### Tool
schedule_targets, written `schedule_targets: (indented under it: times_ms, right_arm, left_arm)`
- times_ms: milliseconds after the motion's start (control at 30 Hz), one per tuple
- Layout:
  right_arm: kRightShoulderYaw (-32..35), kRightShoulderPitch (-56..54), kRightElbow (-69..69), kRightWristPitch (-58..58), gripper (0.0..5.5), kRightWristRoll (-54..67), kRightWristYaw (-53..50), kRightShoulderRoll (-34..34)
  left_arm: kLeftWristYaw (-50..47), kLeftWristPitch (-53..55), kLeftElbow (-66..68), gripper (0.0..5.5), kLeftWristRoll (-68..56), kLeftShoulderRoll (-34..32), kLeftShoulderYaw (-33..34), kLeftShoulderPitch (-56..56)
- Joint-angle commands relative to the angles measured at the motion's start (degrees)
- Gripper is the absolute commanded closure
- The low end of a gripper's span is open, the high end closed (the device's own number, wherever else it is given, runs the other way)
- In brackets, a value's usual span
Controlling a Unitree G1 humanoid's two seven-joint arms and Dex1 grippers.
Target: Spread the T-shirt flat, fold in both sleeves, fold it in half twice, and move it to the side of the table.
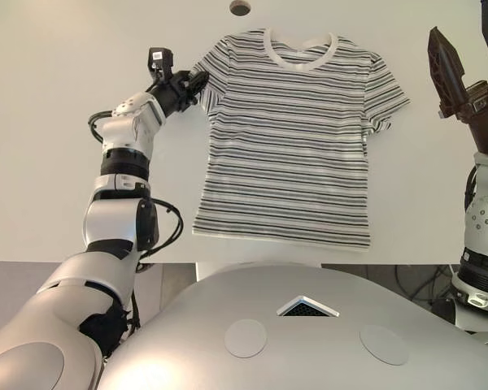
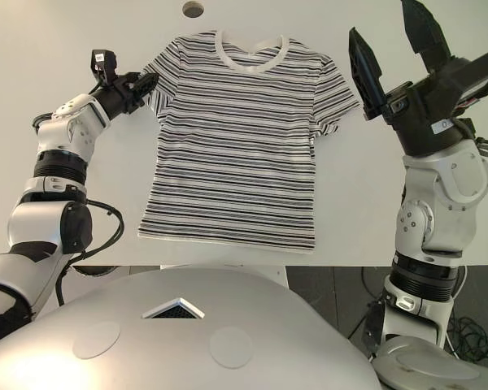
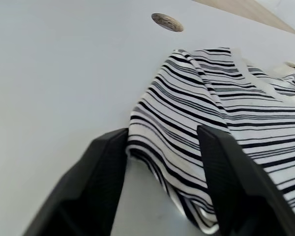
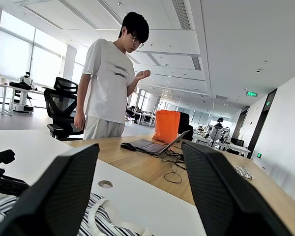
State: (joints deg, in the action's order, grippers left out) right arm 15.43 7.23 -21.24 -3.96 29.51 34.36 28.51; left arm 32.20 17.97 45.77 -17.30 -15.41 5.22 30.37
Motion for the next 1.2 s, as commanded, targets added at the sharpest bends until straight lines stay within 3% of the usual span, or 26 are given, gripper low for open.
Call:
schedule_targets:
  times_ms: [33,333,500,767,1200]
  right_arm:
    - [-0.11,0.27,0.21,-0.64,2.39,-1.08,-0.16,-1.08]
    - [-0.22,0.09,0.89,-1.33,2.39,-2.4,-0.27,-2.65]
    - [-0.66,-0.35,1.49,-1.38,2.39,-2.98,0.02,-3.14]
    - [-2.3,0.27,2.59,-2.29,2.39,-4.12,0.36,-4.42]
    - [-5.36,0.15,4.24,-3.43,2.39,-6.1,-0.14,-7.11]
  left_arm:
    - [0.28,2.2,3.01,3.82,1.18,0.37,-0.03,-1.67]
    - [-0.56,1.77,3.6,5.44,1.78,0.59,0.74,-1.09]
    - [1.35,4.09,-3.45,5.48,1.33,1.16,-0.91,-3.33]
    - [-3.21,10.11,-21.76,5.48,4.39,3.47,-6.98,-8.21]
    - [-7.7,10.28,-26.46,5.48,6.86,3.47,-7.18,-7.99]
